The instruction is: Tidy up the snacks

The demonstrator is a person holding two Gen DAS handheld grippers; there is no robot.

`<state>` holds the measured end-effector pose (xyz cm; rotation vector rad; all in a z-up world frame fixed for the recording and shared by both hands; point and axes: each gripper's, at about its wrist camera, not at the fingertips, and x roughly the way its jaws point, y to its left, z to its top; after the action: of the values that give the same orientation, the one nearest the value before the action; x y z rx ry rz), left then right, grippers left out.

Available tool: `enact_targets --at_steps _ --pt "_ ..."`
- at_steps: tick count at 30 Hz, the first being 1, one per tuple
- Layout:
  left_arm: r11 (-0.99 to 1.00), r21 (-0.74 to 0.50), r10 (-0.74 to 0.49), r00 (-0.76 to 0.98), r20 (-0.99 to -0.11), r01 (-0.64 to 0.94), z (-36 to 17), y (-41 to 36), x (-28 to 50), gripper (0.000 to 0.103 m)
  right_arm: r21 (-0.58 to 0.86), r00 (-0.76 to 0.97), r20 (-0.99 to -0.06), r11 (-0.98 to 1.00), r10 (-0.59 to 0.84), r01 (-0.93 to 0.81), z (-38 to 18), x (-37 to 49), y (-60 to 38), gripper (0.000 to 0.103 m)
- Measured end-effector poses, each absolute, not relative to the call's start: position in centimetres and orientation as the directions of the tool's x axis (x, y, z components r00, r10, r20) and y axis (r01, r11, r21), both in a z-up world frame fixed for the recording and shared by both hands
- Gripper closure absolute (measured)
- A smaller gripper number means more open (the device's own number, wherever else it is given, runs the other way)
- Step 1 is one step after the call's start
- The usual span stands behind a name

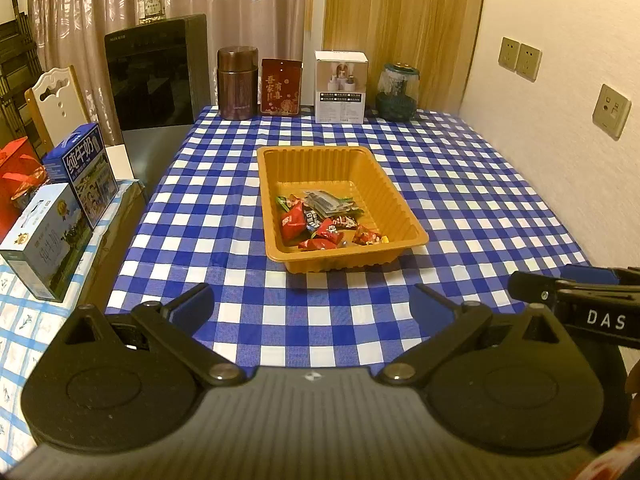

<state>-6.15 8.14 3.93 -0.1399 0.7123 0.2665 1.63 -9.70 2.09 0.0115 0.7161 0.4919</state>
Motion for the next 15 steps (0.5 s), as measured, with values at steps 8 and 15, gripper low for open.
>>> enact_targets --at_steps 8,15 --pt "0.957 -0.035 0.195 0.725 -0.661 -0.289 3.97 8.14 -6.13 0.000 0.175 0.645 -0.628 0.886 0.436 -0.429 2.08 1.64 -9.65 0.032" --pt "0.957 -0.034 0.194 0.724 -0.662 -0.288 4.04 8.13 -6.11 0.000 0.176 0.645 -0.626 0.886 0.437 -0.430 2.13 1.69 -9.58 0.032"
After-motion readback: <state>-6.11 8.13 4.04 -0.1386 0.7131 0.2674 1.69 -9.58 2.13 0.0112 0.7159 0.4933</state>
